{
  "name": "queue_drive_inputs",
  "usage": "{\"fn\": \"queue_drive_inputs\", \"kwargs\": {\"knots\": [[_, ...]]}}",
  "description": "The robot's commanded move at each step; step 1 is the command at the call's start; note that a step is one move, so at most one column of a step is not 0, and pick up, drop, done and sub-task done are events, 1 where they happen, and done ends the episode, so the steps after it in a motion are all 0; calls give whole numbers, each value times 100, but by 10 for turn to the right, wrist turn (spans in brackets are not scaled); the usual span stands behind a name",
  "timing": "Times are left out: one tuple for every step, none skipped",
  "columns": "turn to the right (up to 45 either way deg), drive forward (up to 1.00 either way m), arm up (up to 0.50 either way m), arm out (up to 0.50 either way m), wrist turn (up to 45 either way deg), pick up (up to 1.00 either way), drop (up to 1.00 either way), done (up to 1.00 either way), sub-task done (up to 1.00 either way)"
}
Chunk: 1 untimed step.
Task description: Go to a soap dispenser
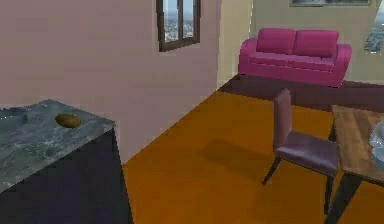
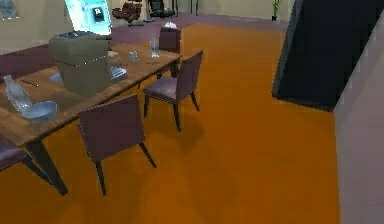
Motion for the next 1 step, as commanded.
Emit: {"fn": "queue_drive_inputs", "kwargs": {"knots": [[0,50,0,0,0,0,0,0,0]]}}
